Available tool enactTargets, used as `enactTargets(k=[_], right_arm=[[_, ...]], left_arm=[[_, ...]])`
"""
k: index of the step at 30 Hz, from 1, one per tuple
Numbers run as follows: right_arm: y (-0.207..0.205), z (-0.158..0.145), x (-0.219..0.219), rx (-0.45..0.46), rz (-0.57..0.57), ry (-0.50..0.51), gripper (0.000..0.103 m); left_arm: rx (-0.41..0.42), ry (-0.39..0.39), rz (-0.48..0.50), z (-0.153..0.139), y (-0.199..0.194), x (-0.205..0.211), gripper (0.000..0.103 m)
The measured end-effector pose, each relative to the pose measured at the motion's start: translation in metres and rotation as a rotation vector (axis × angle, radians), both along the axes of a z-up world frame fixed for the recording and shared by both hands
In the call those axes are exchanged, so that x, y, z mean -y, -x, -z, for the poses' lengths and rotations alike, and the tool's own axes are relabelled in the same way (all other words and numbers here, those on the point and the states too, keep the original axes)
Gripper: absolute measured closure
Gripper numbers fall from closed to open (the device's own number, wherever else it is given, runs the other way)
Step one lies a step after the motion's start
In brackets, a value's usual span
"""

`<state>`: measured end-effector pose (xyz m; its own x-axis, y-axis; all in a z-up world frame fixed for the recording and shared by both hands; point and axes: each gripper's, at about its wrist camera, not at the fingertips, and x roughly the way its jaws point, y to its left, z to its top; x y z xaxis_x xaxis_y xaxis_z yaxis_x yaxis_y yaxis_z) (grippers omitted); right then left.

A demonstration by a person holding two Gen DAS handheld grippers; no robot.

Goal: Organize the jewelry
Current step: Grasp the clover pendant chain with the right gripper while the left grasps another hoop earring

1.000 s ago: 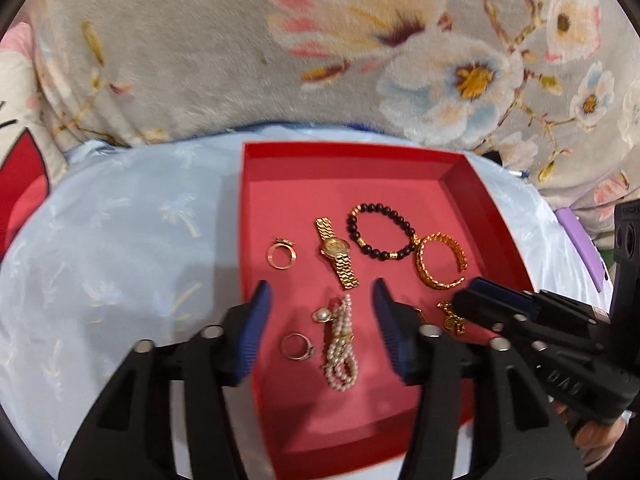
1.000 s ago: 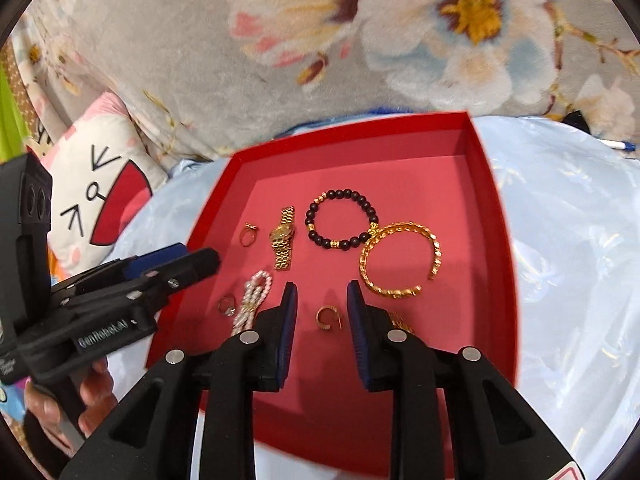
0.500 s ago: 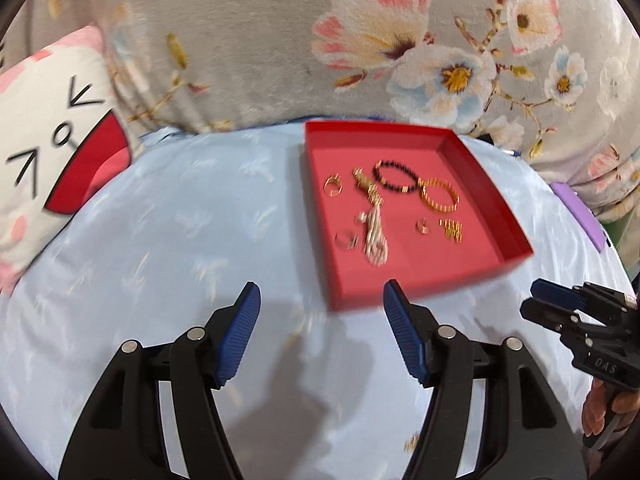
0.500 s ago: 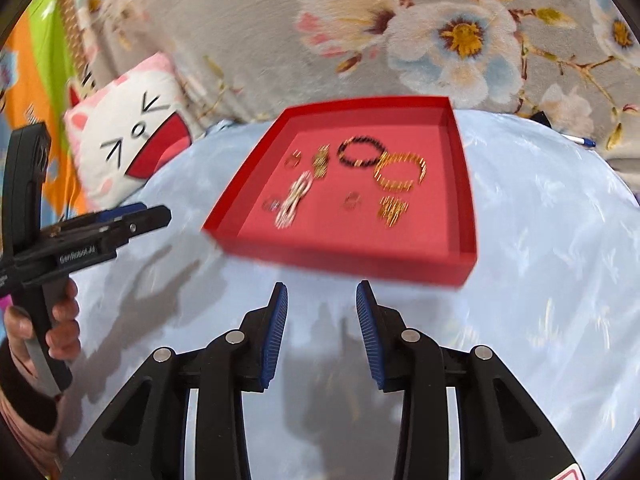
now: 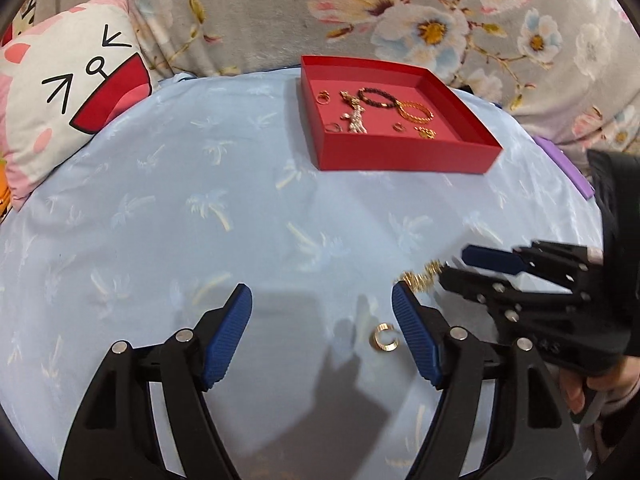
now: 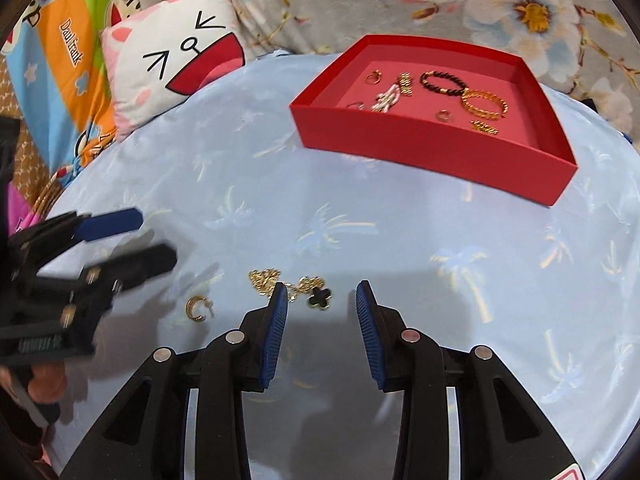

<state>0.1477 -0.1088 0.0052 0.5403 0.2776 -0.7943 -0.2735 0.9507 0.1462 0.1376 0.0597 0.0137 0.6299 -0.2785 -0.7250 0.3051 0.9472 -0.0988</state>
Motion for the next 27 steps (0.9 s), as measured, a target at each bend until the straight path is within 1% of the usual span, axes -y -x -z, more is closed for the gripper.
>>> enactTargets(k=[2,3,4,5,6,7,8,12,15,19,22,24,26,27], right_arm=[[0.001,0.003,-0.005,-0.003,-0.005,0.019,0.071],[0.002,0.004,-0.008,0.006,-0.005,0.043,0.074],[0.003,0.005,-0.011,0.017,-0.003,0.070,0.080],[0.004,0.005,-0.014,0.027,-0.006,0.093,0.082],[0.005,0.005,-0.016,0.027,-0.014,0.091,0.088],[0.005,0.005,-0.016,0.024,-0.017,0.084,0.091],[0.005,0.005,-0.017,0.025,-0.019,0.085,0.092],[0.005,0.005,-0.016,0.027,-0.018,0.085,0.093],[0.007,0.004,-0.008,0.015,0.013,0.064,0.093],[0.014,0.000,0.014,-0.005,0.069,0.001,0.093],[0.022,-0.005,0.029,0.000,0.108,-0.027,0.093],[0.027,-0.007,0.040,0.002,0.135,-0.049,0.093],[0.029,-0.007,0.047,-0.002,0.155,-0.065,0.092],[0.030,-0.007,0.050,-0.005,0.163,-0.072,0.092]], left_arm=[[-0.006,0.003,0.011,0.004,0.007,0.001,0.033],[-0.009,0.002,0.012,0.006,0.010,0.002,0.033],[-0.009,-0.005,0.008,0.008,0.012,0.003,0.033],[-0.010,-0.011,0.008,0.010,0.013,0.004,0.033],[-0.012,-0.017,0.008,0.011,0.014,0.004,0.033],[-0.014,-0.021,0.005,0.013,0.015,0.004,0.033],[-0.017,-0.021,0.008,0.014,0.016,0.005,0.033],[-0.029,-0.016,0.010,0.017,0.018,0.004,0.033],[-0.041,-0.008,0.020,0.019,0.020,0.005,0.033],[-0.043,-0.020,0.056,0.022,0.021,0.015,0.033],[-0.036,-0.045,0.077,0.023,0.019,0.025,0.034],[-0.031,-0.053,0.084,0.024,0.017,0.030,0.041],[-0.023,-0.067,0.088,0.024,0.015,0.033,0.046],[-0.019,-0.071,0.090,0.025,0.015,0.035,0.050]])
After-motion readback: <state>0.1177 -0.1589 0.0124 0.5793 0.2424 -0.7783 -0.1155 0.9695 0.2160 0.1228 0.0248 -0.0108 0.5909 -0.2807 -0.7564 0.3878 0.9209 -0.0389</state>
